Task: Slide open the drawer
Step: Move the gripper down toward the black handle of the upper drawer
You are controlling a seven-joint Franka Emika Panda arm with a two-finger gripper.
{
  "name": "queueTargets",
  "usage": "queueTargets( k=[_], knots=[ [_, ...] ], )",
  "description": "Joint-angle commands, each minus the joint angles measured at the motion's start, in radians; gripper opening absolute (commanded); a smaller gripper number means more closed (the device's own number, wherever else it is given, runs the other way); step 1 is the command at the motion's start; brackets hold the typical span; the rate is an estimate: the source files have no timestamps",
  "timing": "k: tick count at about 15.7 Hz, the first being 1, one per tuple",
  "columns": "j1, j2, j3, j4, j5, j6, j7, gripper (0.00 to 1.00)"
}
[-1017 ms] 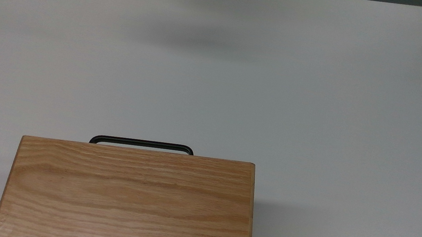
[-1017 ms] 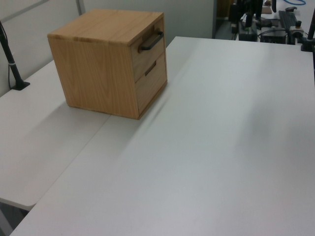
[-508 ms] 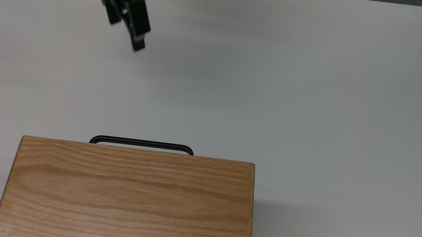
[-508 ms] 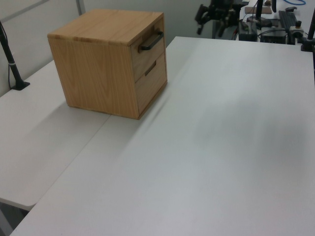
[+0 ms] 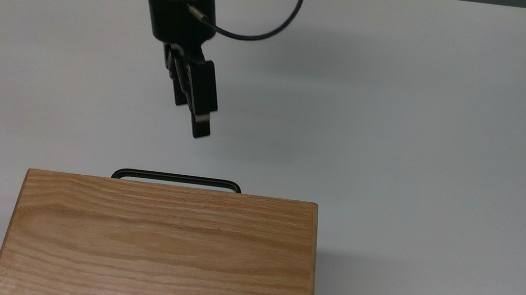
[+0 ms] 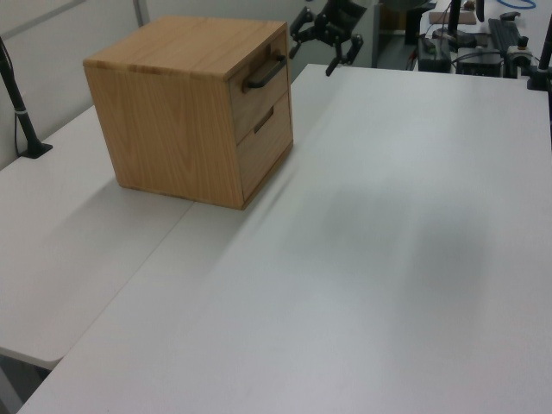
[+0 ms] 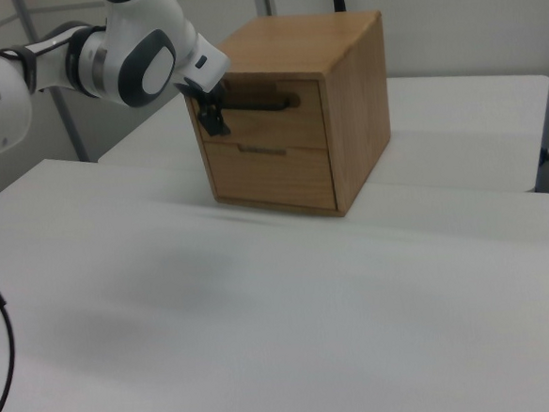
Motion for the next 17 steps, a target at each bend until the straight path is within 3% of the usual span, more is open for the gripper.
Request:
queueTargets(
  k=[1,4,7,11,17],
  knots=[
    [0.059,0.107,-0.023,0.078,-0.001,0.145,0.129,1.0],
    [0.111,0.179,-0.072,0.087,-0.018,0.297,0.223,0.92],
    [0.14,0.231,-0.11,0.092,-0.019,0.417,0.281,0.7],
    [0.136,0.234,-0.112,0.092,-0.019,0.426,0.29,0.31],
    [0.133,0.213,-0.12,0.081,-0.018,0.423,0.278,0.06]
  ],
)
